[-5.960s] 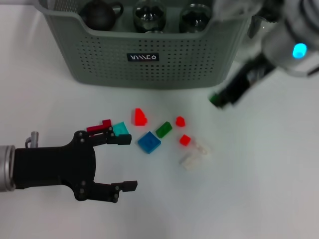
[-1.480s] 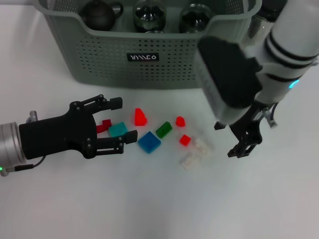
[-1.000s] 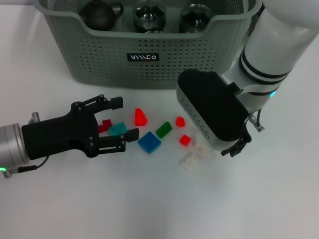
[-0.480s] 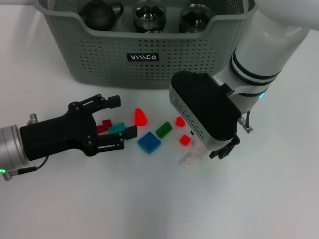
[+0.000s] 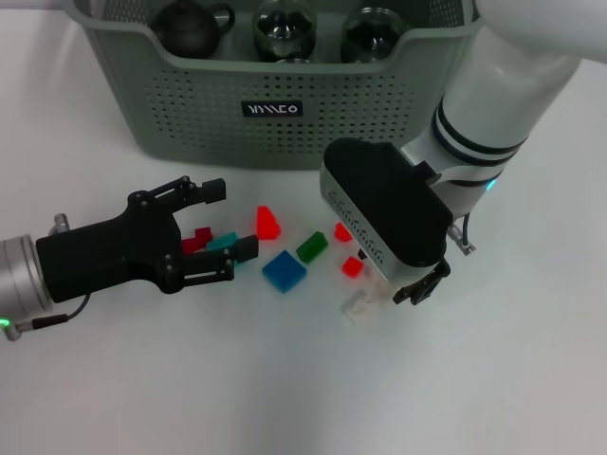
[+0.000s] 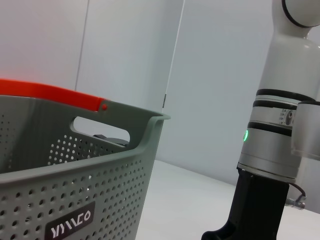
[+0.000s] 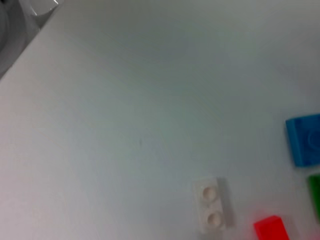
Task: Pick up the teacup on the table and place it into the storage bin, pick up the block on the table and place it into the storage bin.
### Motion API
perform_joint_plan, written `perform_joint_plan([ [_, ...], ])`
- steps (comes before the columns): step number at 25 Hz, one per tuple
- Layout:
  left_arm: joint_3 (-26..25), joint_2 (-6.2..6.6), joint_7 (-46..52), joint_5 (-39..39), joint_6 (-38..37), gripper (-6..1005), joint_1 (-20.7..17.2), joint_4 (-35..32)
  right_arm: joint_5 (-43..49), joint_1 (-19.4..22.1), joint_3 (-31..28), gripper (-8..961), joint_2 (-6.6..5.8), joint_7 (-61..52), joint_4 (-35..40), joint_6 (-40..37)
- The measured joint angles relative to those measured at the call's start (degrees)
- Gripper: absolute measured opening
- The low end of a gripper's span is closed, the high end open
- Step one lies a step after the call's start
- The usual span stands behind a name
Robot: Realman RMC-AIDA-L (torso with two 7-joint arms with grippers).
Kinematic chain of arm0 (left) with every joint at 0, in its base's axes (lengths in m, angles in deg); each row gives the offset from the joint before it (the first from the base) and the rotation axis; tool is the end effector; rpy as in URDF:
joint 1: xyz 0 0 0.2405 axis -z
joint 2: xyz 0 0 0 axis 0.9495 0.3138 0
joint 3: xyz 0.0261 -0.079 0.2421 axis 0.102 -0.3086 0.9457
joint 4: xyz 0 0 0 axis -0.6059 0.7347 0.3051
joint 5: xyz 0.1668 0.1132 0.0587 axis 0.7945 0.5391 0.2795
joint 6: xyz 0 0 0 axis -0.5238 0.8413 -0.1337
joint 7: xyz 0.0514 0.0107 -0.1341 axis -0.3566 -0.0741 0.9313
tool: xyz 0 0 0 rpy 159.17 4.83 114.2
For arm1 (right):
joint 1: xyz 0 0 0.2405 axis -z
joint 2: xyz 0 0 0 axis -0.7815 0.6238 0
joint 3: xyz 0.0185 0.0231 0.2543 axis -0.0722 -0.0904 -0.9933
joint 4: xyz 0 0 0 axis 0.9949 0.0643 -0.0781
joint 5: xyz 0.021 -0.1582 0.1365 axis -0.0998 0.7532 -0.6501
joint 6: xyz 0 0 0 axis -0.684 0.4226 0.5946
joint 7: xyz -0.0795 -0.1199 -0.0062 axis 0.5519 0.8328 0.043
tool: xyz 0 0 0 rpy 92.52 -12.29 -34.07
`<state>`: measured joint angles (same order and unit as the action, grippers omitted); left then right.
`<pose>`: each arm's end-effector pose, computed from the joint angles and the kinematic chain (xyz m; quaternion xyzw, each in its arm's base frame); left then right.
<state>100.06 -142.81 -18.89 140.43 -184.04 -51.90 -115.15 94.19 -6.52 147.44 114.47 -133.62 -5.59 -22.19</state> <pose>-0.2929 0.2594 -0.0162 -0.9118 -0.1942 -0.3212 0.1664 0.1257 0.3496 -0.1136 0.9049 0.2856 0.3010 0.0947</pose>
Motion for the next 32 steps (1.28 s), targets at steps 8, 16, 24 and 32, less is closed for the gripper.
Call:
perform_joint_plan([
  [8, 0.00, 0.07, 0.52, 0.00, 0.01, 886, -0.17, 0.13, -0.92, -0.64, 0.72, 700, 0.00, 0.17, -2.35, 1.86],
  [16, 0.01, 0.05, 0.53, 0.00, 0.00, 886, -0.22, 0.13, -2.13, -1.04, 1.31, 700, 0.01, 0.22, -3.97, 2.92],
  [24, 0.01, 0.16, 1.18, 0.06, 0.00, 885, -0.25, 0.13, -2.53, -1.21, 1.31, 637, -0.04, -0.45, -4.21, 3.03],
  [32, 0.01, 0.30, 1.25, 0.02, -0.04, 885, -0.48, 0.12, -2.22, -1.23, -0.69, 461, -0.64, -2.66, -2.74, 1.38],
])
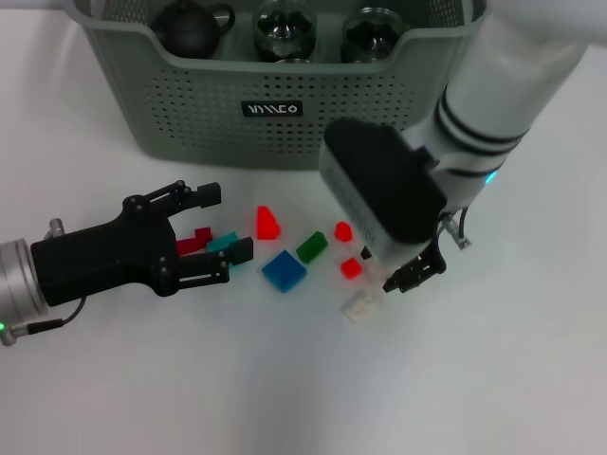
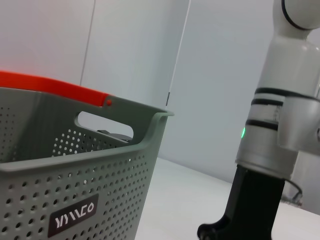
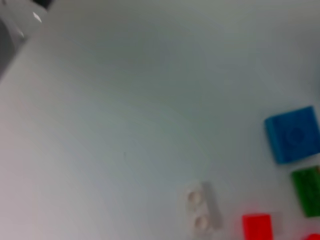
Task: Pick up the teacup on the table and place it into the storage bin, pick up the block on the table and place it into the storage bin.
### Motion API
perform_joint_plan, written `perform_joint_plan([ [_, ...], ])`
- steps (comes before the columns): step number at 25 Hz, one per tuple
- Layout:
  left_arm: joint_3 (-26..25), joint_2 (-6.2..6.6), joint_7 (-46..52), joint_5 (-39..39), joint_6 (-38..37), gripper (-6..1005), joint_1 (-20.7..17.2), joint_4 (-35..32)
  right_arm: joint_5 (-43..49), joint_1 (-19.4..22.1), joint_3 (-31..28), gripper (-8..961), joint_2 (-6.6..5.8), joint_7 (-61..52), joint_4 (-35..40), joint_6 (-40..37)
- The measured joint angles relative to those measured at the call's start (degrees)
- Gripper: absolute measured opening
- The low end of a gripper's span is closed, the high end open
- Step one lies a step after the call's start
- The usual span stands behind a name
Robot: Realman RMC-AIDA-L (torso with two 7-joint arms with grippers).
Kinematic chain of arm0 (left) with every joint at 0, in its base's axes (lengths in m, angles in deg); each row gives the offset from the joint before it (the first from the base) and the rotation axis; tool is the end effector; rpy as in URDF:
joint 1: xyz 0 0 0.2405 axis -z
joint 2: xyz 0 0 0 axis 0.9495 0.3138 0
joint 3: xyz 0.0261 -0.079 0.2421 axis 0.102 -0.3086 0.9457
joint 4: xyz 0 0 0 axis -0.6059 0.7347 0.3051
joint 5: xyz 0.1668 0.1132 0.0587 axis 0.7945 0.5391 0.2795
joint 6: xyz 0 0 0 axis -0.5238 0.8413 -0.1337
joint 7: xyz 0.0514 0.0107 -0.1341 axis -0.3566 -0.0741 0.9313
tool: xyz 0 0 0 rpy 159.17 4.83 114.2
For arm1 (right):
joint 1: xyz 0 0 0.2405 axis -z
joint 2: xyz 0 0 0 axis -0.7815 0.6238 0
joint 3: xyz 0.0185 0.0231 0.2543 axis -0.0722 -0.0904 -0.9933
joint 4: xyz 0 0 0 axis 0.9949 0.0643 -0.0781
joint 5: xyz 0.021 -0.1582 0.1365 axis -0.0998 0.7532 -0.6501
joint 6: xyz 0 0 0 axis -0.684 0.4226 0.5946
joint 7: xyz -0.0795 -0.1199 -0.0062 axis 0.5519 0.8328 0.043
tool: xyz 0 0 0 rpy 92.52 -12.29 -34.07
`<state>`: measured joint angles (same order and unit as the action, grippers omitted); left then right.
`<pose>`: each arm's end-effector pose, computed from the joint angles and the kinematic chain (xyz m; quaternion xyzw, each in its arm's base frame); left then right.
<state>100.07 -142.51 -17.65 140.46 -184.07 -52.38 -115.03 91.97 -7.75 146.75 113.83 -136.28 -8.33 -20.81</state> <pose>-0.2963 0.2570 -0.0147 -0.9094 -0.2078 -0.3206 0.1646 0.1265 0.3554 -0.1125 0.9193 0.2482 0.2939 0.0830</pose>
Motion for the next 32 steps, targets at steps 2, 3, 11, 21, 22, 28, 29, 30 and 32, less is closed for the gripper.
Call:
perform_joint_plan([
  [2, 0.00, 0.00, 0.04, 0.01, -0.24, 885, -0.01, -0.16, 0.24, 0.00, -3.95, 438, -0.33, -0.48, 1.69, -3.41],
  [3, 0.00, 0.02, 0.05, 0.08, -0.46, 885, 0.00, -0.25, 0.57, 0.02, -6.25, 438, -0.51, -0.81, 2.71, -5.32],
  [11, 0.25, 0.35, -0.19, 1.14, -1.56, 885, -0.31, -0.83, 4.43, -0.60, -31.67, 439, -1.00, -8.55, 18.17, -25.11],
  [21, 0.60, 0.98, -0.36, 3.51, -2.79, 886, 0.31, -1.96, -6.51, -9.58, -53.75, 439, -5.04, -30.59, 25.11, -25.28],
  [22, 0.58, 0.99, -0.36, 3.51, -2.99, 886, 0.35, -1.97, -5.71, -9.80, -52.80, 439, -5.42, -32.02, 24.07, -22.05],
  [28, 0.58, 1.02, -0.38, 3.51, -3.25, 885, 0.36, -1.99, 5.82, -13.85, -46.59, 440, -5.39, -35.48, 10.53, -6.88],
  [29, 0.55, 1.03, -0.38, 3.51, -3.24, 885, 0.35, -1.99, 8.21, -14.72, -45.79, 440, -4.99, -35.54, 7.93, -4.51],
  [30, 0.55, 1.02, -0.38, 3.51, -3.24, 885, 0.36, -1.97, 12.72, -16.25, -44.32, 440, -3.75, -35.59, 2.69, -0.27],
  [32, 0.49, 1.02, -0.39, 3.51, -3.19, 886, 0.35, -1.93, 14.56, -16.87, -43.81, 439, -3.22, -35.59, 0.59, 1.46],
])
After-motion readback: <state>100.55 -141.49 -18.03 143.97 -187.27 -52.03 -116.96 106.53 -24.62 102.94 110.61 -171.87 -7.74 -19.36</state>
